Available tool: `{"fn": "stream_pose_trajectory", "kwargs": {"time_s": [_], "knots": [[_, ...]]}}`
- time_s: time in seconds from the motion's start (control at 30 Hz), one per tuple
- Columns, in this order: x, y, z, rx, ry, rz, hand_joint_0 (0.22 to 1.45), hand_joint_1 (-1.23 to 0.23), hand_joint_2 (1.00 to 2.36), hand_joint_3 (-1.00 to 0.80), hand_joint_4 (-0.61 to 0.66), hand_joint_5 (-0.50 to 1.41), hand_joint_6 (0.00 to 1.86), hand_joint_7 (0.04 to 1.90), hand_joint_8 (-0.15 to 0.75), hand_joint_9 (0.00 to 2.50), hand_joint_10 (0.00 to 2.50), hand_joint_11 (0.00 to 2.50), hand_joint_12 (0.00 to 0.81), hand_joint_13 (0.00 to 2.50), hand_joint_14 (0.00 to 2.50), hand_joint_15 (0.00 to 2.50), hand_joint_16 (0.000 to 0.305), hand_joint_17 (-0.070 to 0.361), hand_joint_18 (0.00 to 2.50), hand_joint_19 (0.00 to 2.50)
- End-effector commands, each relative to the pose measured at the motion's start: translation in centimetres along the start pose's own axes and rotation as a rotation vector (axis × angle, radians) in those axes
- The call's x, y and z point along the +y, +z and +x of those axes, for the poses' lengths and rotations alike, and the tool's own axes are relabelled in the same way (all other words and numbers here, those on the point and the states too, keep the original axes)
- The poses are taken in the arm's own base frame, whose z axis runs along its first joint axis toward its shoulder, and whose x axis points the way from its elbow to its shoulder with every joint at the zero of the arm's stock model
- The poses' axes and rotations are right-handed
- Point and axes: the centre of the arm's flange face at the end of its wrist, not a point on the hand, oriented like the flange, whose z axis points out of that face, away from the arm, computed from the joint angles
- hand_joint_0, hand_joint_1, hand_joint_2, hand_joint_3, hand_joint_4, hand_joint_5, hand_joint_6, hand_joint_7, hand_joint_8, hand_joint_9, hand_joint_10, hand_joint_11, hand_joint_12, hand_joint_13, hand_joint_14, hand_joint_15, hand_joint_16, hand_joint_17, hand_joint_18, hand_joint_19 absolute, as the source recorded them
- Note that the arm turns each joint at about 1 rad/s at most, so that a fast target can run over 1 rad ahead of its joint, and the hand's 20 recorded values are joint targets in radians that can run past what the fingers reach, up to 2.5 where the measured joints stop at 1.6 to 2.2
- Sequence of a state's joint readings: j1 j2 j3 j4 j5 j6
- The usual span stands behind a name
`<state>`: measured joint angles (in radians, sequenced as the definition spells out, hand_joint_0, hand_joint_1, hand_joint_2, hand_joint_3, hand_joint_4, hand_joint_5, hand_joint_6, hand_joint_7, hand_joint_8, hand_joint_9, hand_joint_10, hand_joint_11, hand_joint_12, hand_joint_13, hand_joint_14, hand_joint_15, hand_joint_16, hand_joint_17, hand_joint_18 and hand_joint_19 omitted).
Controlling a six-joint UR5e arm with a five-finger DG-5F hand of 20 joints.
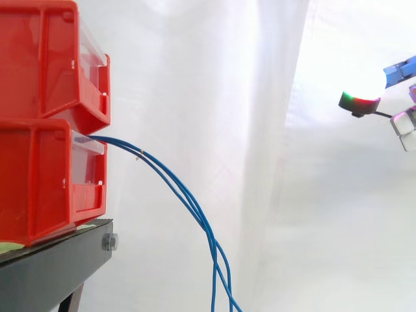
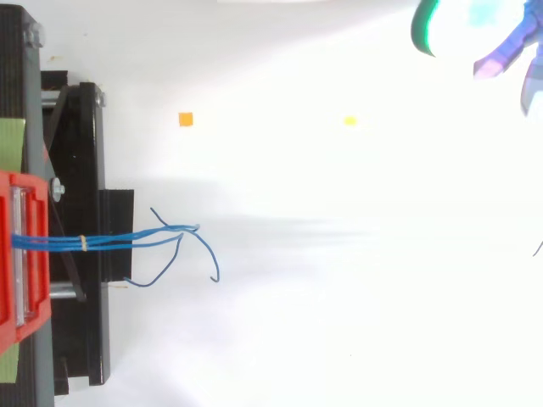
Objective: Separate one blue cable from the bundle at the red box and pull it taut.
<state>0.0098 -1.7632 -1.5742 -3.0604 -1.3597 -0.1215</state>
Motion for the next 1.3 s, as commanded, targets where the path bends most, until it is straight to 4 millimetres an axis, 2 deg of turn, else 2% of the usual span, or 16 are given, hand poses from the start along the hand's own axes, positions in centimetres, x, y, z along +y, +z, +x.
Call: {"fn": "stream_pose_trajectory", "kwargs": {"time_s": [0.0, 0.07, 0.17, 0.27, 0.4, 0.43, 0.5, 0.7, 0.73, 0.8, 0.87, 0.9, 1.17, 1.27], "knots": [[-0.4, 1.0, 0.7, -0.015, -0.018, -0.023, 0.57, -0.68, 1.00, -0.50, 0.21, -0.19, 0.50, 0.80, 0.329, 0.89, 0.01, 0.54, 0.315, 0.77, 0.01, 0.34, 0.028, 0.062, 0.53, 0.32], [-0.9, 1.7, 1.2, -0.024, -0.027, -0.037, 0.57, -0.68, 1.00, -0.50, 0.21, -0.19, 0.50, 0.80, 0.327, 0.88, 0.01, 0.53, 0.315, 0.75, 0.01, 0.34, 0.028, 0.063, 0.50, 0.33], [-2.8, 3.6, 2.3, -0.012, -0.048, -0.032, 0.56, -0.70, 1.00, -0.50, 0.20, -0.21, 0.50, 0.81, 0.310, 0.75, 0.01, 0.52, 0.319, 0.64, 0.01, 0.32, 0.030, 0.068, 0.42, 0.33], [-3.5, 5.2, 3.0, -0.016, -0.052, -0.048, 0.52, -0.74, 1.00, -0.50, 0.18, -0.24, 0.50, 0.79, 0.297, 0.59, 0.01, 0.46, 0.324, 0.52, 0.01, 0.26, 0.034, 0.076, 0.34, 0.30], [-3.8, 6.8, 3.9, -0.010, -0.067, -0.055, 0.48, -0.79, 1.00, -0.50, 0.12, -0.30, 0.50, 0.67, 0.270, 0.22, 0.00, 0.13, 0.320, 0.22, 0.00, 0.07, 0.039, 0.088, 0.11, 0.16], [-4.3, 7.7, 4.4, -0.009, -0.075, -0.049, 0.48, -0.75, 1.00, -0.50, 0.09, -0.30, 0.50, 0.69, 0.251, 0.11, 0.00, 0.16, 0.306, 0.12, 0.00, 0.10, 0.037, 0.084, 0.00, 0.21], [-4.8, 8.9, 5.3, -0.002, -0.087, -0.047, 0.47, -0.77, 1.00, -0.50, 0.07, -0.30, 0.50, 0.66, 0.245, 0.03, 0.00, 0.08, 0.306, 0.07, 0.00, 0.07, 0.039, 0.087, 0.00, 0.17], [-5.0, 10.1, 6.6, -0.025, -0.145, -0.100, 0.45, -0.77, 1.00, -0.50, 0.07, -0.30, 0.50, 0.65, 0.246, 0.01, 0.00, 0.06, 0.315, 0.04, 0.00, 0.07, 0.041, 0.092, 0.00, 0.18], [-5.9, 10.6, 6.9, -0.027, -0.163, -0.097, 0.45, -0.76, 1.00, -0.50, 0.08, -0.30, 0.50, 0.66, 0.253, 0.02, 0.00, 0.07, 0.315, 0.04, 0.00, 0.07, 0.041, 0.092, 0.00, 0.18], [-6.2, 11.0, 7.3, -0.021, -0.166, -0.103, 0.45, -0.72, 1.00, -0.50, 0.10, -0.30, 0.50, 0.66, 0.266, 0.05, 0.00, 0.09, 0.322, 0.06, 0.00, 0.07, 0.041, 0.093, 0.00, 0.18], [-7.4, 11.7, 7.8, -0.015, -0.167, -0.091, 0.45, -0.71, 1.00, -0.50, 0.12, -0.30, 0.50, 0.67, 0.274, 0.08, 0.00, 0.10, 0.326, 0.07, 0.00, 0.08, 0.042, 0.094, 0.00, 0.18], [-7.1, 11.9, 8.0, -0.013, -0.164, -0.098, 0.45, -0.70, 1.00, -0.50, 0.12, -0.30, 0.50, 0.68, 0.278, 0.10, 0.00, 0.12, 0.328, 0.08, 0.00, 0.08, 0.041, 0.093, 0.00, 0.18], [-6.9, 11.9, 8.7, -0.009, -0.173, -0.107, 0.47, -0.75, 1.00, -0.50, 0.16, -0.29, 0.50, 0.67, 0.290, 0.19, 0.00, 0.10, 0.330, 0.15, 0.00, 0.06, 0.041, 0.092, 0.00, 0.15], [-7.9, 12.3, 9.2, -0.002, -0.177, -0.097, 0.47, -0.75, 1.00, -0.50, 0.18, -0.28, 0.50, 0.66, 0.303, 0.26, 0.00, 0.08, 0.341, 0.21, 0.00, 0.03, 0.042, 0.094, 0.08, 0.11]]}}
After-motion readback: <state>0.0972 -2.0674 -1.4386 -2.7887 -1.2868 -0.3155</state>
